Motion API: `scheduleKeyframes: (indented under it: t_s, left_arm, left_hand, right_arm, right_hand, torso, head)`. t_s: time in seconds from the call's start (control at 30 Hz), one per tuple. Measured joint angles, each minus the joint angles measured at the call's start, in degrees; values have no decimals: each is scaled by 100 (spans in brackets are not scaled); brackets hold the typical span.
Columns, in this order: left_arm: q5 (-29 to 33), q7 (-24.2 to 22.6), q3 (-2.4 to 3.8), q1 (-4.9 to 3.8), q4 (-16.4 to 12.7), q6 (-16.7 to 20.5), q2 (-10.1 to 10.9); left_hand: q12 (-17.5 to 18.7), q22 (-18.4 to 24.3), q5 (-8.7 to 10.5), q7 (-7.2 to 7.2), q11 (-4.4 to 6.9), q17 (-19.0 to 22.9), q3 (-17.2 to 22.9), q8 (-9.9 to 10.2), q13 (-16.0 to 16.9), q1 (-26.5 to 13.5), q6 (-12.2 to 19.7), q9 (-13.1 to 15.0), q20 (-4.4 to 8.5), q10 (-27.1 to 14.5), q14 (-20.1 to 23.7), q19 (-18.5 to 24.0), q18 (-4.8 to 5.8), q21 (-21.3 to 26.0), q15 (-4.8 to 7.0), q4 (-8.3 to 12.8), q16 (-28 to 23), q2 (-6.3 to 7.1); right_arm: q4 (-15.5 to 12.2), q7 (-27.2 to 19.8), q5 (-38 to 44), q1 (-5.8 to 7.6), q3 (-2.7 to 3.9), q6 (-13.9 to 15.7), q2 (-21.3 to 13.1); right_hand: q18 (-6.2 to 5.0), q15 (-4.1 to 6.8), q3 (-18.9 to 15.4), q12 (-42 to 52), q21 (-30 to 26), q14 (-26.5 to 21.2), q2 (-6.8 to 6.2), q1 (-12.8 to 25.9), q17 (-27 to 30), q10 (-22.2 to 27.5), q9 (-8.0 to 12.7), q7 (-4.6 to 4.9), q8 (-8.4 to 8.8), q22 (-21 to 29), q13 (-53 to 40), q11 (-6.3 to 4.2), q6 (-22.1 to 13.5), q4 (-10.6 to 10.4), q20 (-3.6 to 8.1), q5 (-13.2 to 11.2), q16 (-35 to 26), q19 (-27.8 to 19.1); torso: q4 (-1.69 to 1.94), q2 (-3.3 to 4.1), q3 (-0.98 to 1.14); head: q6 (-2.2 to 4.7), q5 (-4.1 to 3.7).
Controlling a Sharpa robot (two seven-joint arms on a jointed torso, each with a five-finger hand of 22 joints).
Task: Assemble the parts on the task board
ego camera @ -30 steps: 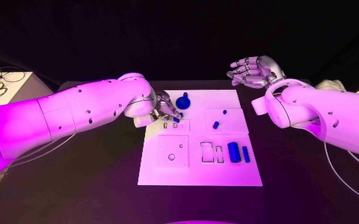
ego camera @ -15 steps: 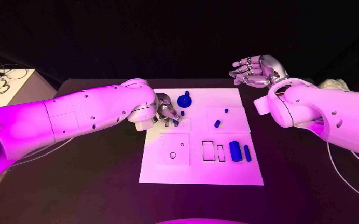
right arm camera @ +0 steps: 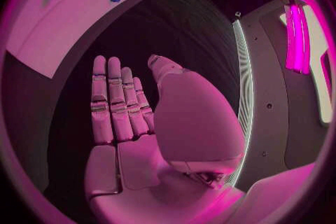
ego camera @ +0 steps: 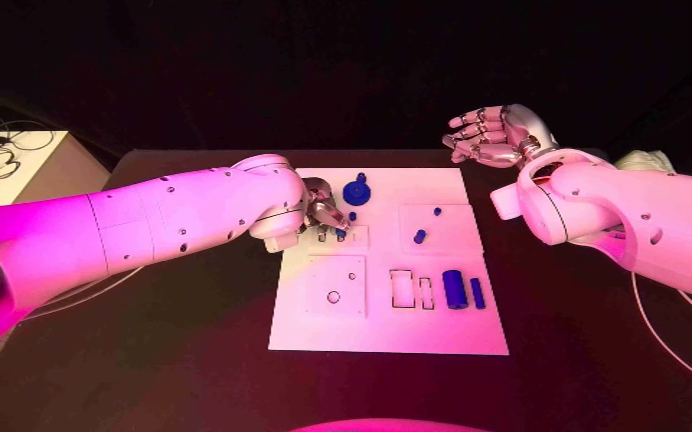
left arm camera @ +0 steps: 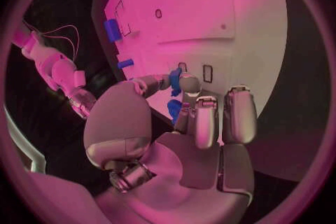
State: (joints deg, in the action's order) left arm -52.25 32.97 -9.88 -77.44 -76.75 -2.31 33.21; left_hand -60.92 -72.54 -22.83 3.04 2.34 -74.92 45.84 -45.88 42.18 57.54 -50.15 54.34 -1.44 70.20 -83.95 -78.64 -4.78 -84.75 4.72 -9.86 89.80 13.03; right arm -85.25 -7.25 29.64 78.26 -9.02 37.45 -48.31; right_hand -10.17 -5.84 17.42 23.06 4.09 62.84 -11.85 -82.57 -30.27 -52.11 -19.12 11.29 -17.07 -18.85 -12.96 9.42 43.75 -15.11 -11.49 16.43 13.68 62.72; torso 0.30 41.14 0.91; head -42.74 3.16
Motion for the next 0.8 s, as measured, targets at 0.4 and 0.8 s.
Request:
scheduleKeyframes:
  t_s: [0.4, 0.8]
  left_arm:
    - [-192, -6, 1, 3, -76, -14, 31]
    - [-379, 9, 2, 2, -152, -90, 70]
  left_hand:
    - [0, -45, 0, 1, 0, -3, 0, 6, 11, -6, -16, 12, -15, 16, 0, -27, 91, 0, 0, 0, 0, 6]
    - [0, -56, -27, 0, 0, -2, 0, 7, 35, -1, -17, 5, -1, 16, 0, -40, 90, 0, -1, 0, 0, 1]
  right_arm:
    - [3, 8, 3, -2, 0, -25, 4]
    - [11, 19, 16, -7, -1, -59, 13]
  right_hand:
    - [0, 0, 15, 0, 0, 0, 0, 0, 0, 0, 5, 0, 0, 10, 10, 0, 0, -16, 0, 0, 0, 0]
    - [0, -21, 15, 0, 0, -21, -30, 30, 10, 0, 10, 0, 0, 41, 35, 0, 0, -16, -21, 0, -22, -21]
  torso:
    - [3, 5, -5]
    - [4, 4, -4]
  head:
    - [-32, -7]
    - [-62, 14]
